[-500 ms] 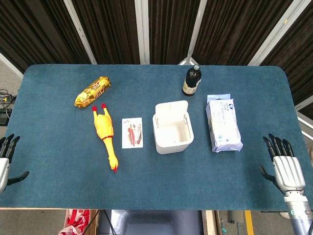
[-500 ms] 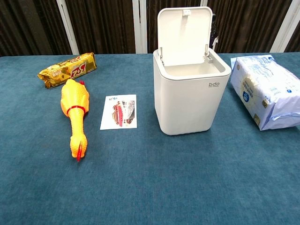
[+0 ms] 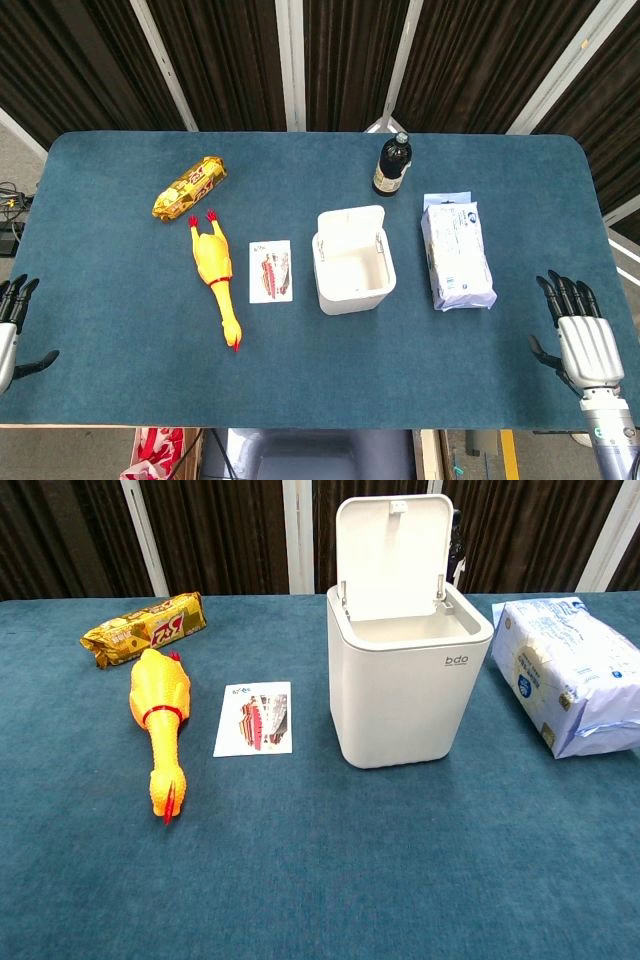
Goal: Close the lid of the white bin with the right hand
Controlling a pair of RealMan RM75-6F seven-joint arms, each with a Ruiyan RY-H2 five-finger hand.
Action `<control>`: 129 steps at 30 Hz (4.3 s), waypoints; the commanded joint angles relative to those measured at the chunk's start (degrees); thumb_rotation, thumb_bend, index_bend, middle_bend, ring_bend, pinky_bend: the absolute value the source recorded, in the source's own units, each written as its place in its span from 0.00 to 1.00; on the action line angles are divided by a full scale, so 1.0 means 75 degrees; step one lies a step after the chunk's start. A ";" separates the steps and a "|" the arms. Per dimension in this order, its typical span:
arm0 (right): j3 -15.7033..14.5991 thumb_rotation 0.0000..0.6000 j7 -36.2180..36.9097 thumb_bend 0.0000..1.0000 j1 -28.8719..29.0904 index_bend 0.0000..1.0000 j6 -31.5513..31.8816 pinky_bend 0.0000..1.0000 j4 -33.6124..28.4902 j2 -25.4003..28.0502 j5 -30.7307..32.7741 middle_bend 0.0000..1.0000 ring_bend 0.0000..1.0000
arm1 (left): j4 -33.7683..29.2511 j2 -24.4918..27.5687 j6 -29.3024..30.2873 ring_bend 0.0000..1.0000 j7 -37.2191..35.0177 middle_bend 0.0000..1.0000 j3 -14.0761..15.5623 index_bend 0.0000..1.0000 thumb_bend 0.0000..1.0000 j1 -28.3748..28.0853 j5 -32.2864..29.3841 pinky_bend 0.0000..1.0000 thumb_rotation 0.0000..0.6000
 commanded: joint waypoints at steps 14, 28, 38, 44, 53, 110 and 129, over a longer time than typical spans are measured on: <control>0.1613 1.00 0.1059 0.37 0.1648 0.00 -0.2158 0.75 -0.1736 0.1602 0.1769 0.59 0.72 | -0.0129 0.0043 -0.0178 0.00 -0.0063 0.00 -0.0050 0.00 0.00 -0.0065 -0.0159 0.00 1.00; 0.2401 1.00 -0.0043 0.71 0.3743 0.08 -0.4113 0.83 -0.1810 0.1820 0.4059 0.75 0.87 | -0.0163 0.0052 -0.0444 0.00 -0.0174 0.00 -0.0151 0.00 0.00 -0.0193 -0.0415 0.00 1.00; 0.2191 1.00 -0.1584 0.71 0.5251 0.20 -0.4325 0.84 -0.1788 0.1241 0.5849 0.76 0.87 | -0.0210 0.0175 -0.0757 0.00 -0.0505 0.00 -0.0151 0.00 0.00 -0.0305 -0.0524 0.00 1.00; 0.2092 1.00 -0.1969 0.71 0.5797 0.20 -0.4282 0.84 -0.2041 0.1105 0.6562 0.75 0.87 | -0.0242 0.0226 -0.0840 0.00 -0.0619 0.00 -0.0138 0.00 0.00 -0.0327 -0.0564 0.00 1.00; 0.1943 1.00 -0.2223 0.71 0.6173 0.25 -0.4059 0.84 -0.2477 0.1072 0.6885 0.75 0.87 | -0.0273 0.0262 -0.0862 0.00 -0.0634 0.00 -0.0121 0.00 0.00 -0.0334 -0.0597 0.00 1.00; 0.0346 1.00 -0.2213 0.71 0.6004 0.25 -0.3732 0.84 -0.4348 0.0941 0.6374 0.75 0.87 | -0.0332 0.0258 -0.0803 0.00 -0.0522 0.00 -0.0019 0.00 0.00 -0.0361 -0.0489 0.00 1.00; 0.0831 1.00 -0.1658 0.71 0.5572 0.17 -0.2871 0.83 -0.4453 0.1536 0.5623 0.75 0.85 | -0.0319 0.0230 -0.0730 0.00 -0.0505 0.00 -0.0026 0.00 0.00 -0.0346 -0.0473 0.00 1.00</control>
